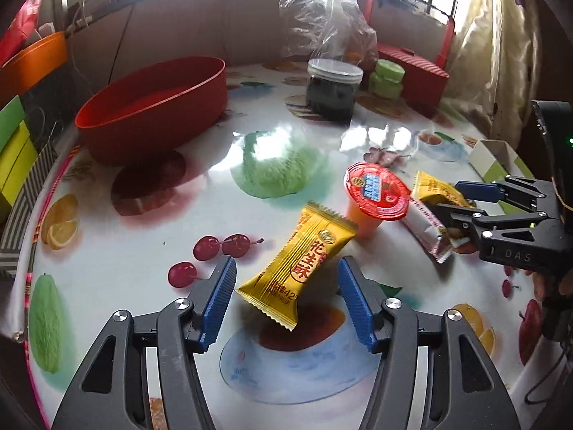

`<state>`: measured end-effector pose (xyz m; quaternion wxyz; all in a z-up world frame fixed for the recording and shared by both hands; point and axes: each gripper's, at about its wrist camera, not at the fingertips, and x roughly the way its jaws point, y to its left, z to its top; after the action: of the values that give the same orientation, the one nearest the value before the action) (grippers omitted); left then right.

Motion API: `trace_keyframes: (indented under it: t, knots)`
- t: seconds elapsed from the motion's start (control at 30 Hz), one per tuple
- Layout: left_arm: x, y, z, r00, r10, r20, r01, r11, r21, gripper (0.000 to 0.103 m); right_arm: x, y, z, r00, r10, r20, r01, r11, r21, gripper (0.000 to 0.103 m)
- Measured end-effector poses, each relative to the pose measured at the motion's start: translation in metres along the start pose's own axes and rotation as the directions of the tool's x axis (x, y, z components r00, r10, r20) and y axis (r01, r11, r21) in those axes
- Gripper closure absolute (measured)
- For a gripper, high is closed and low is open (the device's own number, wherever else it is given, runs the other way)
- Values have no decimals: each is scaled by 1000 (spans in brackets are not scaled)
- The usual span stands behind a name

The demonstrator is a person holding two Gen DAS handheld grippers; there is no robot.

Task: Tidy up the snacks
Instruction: 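Grasp the yellow peanut candy packet with the right tool, then lift the yellow peanut candy with the right tool toward the green box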

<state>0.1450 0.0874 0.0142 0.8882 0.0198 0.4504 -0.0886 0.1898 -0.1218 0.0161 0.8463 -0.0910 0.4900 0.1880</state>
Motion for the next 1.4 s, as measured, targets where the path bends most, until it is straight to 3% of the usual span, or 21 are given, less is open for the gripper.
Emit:
trace_keyframes:
  t: [0.43,0.6,0.77,1.4]
  knots:
    - [9,-4,2,1000,13,-11,-13,1000,28,43,2,-2,2,1000,3,11,-4,1000,12,48]
    - [7,-3,2,1000,-11,2,11,1000,10,44,-1,-2,1,1000,3,19,-3,1000,14,70]
    - [6,-6,1,1000,-8,4,8,1000,7,64,-3,-2,-1,1000,-2,19,1,1000,11,74]
    - [-10,-20,-12,999,-35,17,35,999,-39,67,-17,-3,-18,1000,-5,26,4,999,36,77]
